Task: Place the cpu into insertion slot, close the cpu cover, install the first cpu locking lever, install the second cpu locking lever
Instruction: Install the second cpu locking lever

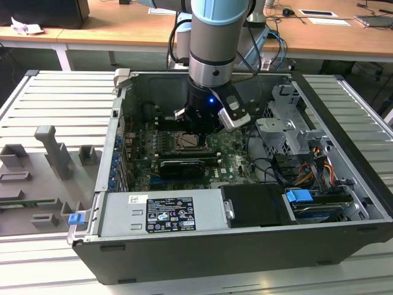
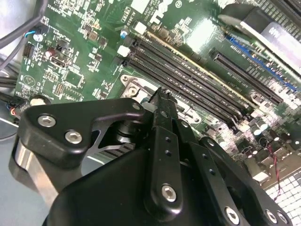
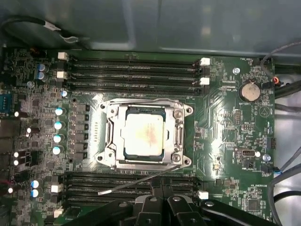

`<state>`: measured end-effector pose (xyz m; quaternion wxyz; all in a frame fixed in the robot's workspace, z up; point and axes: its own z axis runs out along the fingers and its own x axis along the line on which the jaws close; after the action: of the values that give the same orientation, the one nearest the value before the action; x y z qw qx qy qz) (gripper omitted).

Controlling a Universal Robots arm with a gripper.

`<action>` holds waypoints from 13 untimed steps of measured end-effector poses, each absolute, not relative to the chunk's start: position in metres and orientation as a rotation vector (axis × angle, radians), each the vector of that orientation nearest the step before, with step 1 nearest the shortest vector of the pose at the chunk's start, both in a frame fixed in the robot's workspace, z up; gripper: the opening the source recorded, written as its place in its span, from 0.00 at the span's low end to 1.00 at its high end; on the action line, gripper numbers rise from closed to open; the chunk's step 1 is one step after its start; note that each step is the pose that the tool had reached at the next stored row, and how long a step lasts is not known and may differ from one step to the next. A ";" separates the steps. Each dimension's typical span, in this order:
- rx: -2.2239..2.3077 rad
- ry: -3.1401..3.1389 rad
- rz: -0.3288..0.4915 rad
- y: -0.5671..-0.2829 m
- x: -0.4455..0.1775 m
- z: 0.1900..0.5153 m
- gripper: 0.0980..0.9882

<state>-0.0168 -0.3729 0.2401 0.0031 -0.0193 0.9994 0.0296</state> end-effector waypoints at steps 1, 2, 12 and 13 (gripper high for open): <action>-0.061 3.134 0.093 -0.374 -0.017 0.240 0.01; -0.061 3.133 0.093 -0.375 -0.017 0.240 0.01; -0.074 3.128 0.192 -0.380 -0.037 0.233 0.01; -0.080 3.128 0.200 -0.380 -0.041 0.232 0.01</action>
<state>-0.0406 -0.3799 0.2318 0.0033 -0.0256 0.9976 0.0638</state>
